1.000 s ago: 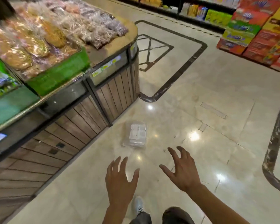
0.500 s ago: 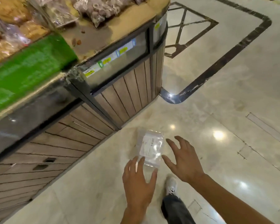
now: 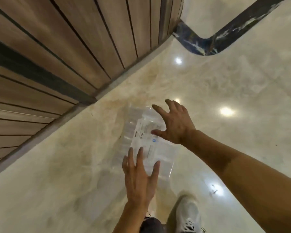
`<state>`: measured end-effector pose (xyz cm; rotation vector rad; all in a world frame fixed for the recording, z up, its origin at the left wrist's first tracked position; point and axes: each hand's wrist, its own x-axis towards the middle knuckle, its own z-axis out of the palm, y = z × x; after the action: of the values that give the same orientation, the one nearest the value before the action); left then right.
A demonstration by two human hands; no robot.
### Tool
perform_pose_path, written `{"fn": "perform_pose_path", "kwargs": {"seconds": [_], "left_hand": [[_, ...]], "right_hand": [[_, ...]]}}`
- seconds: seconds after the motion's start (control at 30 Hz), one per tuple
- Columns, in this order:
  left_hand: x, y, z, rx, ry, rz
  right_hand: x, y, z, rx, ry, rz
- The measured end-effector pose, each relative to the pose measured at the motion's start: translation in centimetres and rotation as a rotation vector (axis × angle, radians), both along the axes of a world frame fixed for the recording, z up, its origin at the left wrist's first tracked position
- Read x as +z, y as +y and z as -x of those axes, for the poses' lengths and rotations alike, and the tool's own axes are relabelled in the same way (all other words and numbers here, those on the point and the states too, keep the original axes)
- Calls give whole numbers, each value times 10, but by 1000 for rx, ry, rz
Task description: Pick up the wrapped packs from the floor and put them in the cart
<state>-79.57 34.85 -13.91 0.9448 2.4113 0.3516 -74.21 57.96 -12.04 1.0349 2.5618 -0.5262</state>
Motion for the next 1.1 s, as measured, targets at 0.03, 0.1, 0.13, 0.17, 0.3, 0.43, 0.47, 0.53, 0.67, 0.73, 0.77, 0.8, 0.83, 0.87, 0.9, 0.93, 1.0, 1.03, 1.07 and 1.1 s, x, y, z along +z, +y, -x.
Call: {"fn": "perform_pose_path", "kwargs": {"seconds": [0.03,0.1,0.13,0.17,0.3,0.43,0.47,0.53,0.67,0.73,0.77,0.8,0.83,0.87,0.9,0.93,1.0,1.03,1.07,1.1], "left_hand": [[-21,4,3,-21,-5,21],[-44,15,8,-41,-6,48],[-52,18,13,-50,9,26],[-56,19,19,-82,42,-14],[-62,-4,43,-142,129,-168],[-50,-14,33,218,-73,-117],[-48,-12,29,217,-119,-84],[-49,-7,25,101,-104,-78],[-29,5,29,-17,-21,-193],[1,16,24,-58,-23,-202],[21,24,21,-85,-33,-208],[44,31,17,-107,-54,-211],[69,40,12,-125,-77,-205],[99,50,9,-144,-102,-187],[133,60,5,-171,-126,-162],[170,70,1,-209,-137,-139],[251,90,-6,-304,-126,-134],[293,99,-8,-353,-116,-158],[336,109,-11,-400,-108,-182],[380,120,-14,-438,-106,-187]], "right_hand": [[-23,7,4,7,-45,16],[-49,10,-1,3,-110,47],[-61,4,-8,-31,-110,51],[-67,-6,-19,-95,-96,42],[-57,-52,-68,-401,-128,50],[-58,-59,-82,-495,96,274],[-61,-62,-78,-469,133,301],[-67,-67,-71,-477,168,300],[-47,-71,-76,-593,152,253],[-12,-72,-89,-628,146,228],[12,-71,-97,-654,152,212],[38,-69,-105,-681,154,199],[66,-68,-113,-712,151,187],[97,-66,-121,-750,151,180],[130,-65,-129,-789,162,178],[167,-63,-138,-829,176,183],[249,-59,-152,-900,184,189],[292,-56,-158,-932,187,184],[333,-54,-165,-962,196,172],[376,-50,-172,-987,212,151]]}}
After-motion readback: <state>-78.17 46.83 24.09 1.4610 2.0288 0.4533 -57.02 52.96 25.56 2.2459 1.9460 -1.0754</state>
